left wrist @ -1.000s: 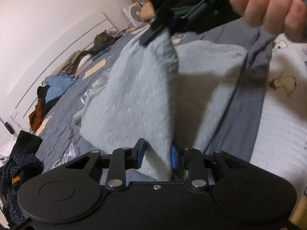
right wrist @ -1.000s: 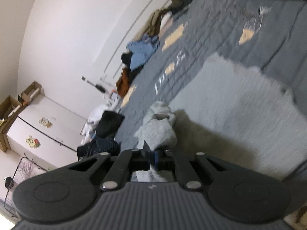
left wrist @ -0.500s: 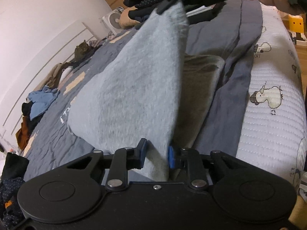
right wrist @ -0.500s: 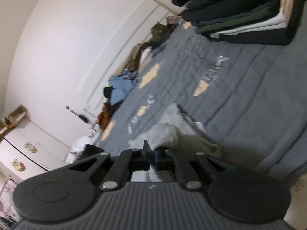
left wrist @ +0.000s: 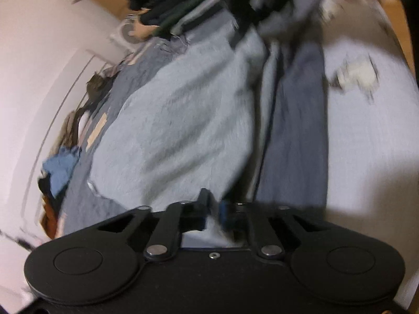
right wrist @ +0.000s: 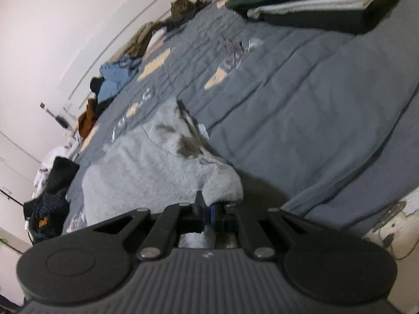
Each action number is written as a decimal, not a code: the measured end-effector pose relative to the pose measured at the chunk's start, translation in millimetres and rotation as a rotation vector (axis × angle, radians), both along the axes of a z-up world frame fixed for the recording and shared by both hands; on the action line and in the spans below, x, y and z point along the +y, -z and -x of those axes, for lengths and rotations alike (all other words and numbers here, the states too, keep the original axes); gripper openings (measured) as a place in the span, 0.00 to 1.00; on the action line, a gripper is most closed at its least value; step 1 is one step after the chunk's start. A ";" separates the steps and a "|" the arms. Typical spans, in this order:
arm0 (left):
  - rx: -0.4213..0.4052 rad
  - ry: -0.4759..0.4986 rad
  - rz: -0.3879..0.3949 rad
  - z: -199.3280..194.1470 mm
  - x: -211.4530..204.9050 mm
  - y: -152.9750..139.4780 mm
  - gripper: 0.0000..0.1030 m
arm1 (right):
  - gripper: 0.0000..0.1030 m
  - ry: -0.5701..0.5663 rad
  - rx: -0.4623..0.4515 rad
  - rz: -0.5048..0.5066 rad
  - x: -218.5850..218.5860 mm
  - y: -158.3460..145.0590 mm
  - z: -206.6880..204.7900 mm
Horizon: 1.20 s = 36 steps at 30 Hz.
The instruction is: Fold clothes
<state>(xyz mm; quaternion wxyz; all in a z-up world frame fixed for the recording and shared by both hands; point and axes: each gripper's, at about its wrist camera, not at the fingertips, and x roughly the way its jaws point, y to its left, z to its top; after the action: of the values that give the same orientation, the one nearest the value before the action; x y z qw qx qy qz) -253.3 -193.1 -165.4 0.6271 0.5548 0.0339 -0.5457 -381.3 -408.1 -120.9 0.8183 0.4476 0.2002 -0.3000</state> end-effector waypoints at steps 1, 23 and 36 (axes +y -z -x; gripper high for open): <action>0.003 -0.015 -0.005 -7.7 4.1 -6.6 0.04 | 0.03 0.004 -0.009 0.010 0.5 -3.5 2.5; 0.144 0.032 0.039 -4.7 28.5 -27.8 0.49 | 0.09 -0.051 0.054 -0.026 -0.5 -11.6 6.1; 0.018 0.066 0.011 3.7 16.5 3.0 0.22 | 0.19 -0.006 0.070 -0.008 -5.5 -27.5 37.1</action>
<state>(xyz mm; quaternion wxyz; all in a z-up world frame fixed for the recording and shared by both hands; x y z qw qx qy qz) -257.0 -176.7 -168.5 0.6116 0.5471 0.0182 -0.5712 -418.4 -413.6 -93.4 0.8099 0.4395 0.2311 -0.3123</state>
